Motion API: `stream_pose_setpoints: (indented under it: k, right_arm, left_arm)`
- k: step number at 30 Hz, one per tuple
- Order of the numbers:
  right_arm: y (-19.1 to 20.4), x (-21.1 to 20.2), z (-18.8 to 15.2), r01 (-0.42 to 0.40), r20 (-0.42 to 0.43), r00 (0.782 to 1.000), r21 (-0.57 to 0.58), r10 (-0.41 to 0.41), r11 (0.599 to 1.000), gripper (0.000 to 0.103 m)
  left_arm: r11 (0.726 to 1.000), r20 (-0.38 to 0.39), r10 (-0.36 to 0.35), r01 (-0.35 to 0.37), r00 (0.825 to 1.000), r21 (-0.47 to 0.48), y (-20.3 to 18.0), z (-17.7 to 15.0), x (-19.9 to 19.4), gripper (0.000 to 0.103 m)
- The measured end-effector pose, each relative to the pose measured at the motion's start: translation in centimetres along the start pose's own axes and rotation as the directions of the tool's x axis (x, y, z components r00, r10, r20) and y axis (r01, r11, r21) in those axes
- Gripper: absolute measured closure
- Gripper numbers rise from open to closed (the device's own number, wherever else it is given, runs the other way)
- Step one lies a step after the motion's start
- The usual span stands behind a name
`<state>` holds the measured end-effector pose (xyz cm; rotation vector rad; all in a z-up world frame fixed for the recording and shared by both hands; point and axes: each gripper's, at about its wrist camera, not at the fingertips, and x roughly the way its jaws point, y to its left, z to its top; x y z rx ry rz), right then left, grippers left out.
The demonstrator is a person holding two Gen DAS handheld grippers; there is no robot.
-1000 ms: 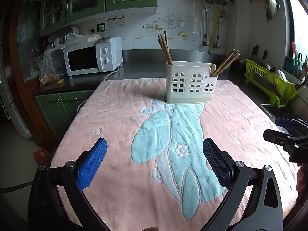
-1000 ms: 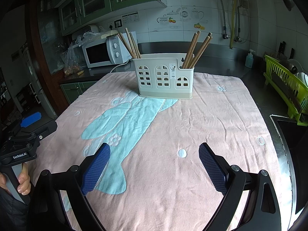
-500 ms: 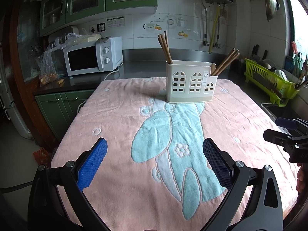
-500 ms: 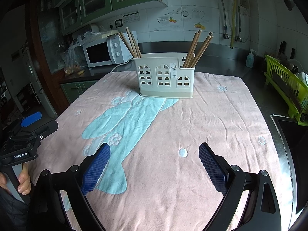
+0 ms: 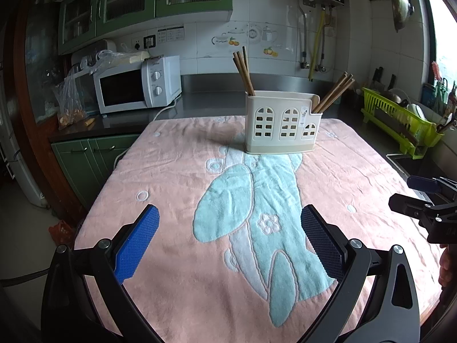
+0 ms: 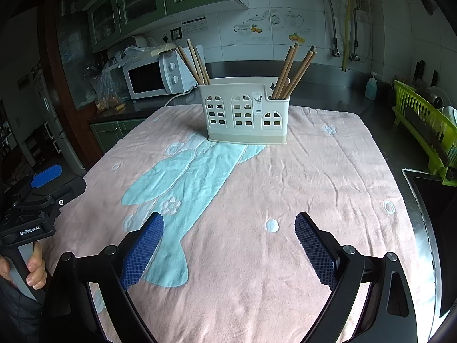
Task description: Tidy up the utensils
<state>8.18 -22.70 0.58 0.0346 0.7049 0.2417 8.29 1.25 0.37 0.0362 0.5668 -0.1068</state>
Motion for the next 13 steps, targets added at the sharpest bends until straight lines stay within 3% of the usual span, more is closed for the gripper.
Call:
stream_pose_setpoints:
  k: [13]
  right_arm:
    - [-0.06,0.03,-0.06,-0.003,0.0,1.0,0.002,0.003,1.0,0.013]
  left_arm:
    - [1.0,-0.017,0.003,-0.003,1.0,0.006,-0.28,0.13,0.14,0.005]
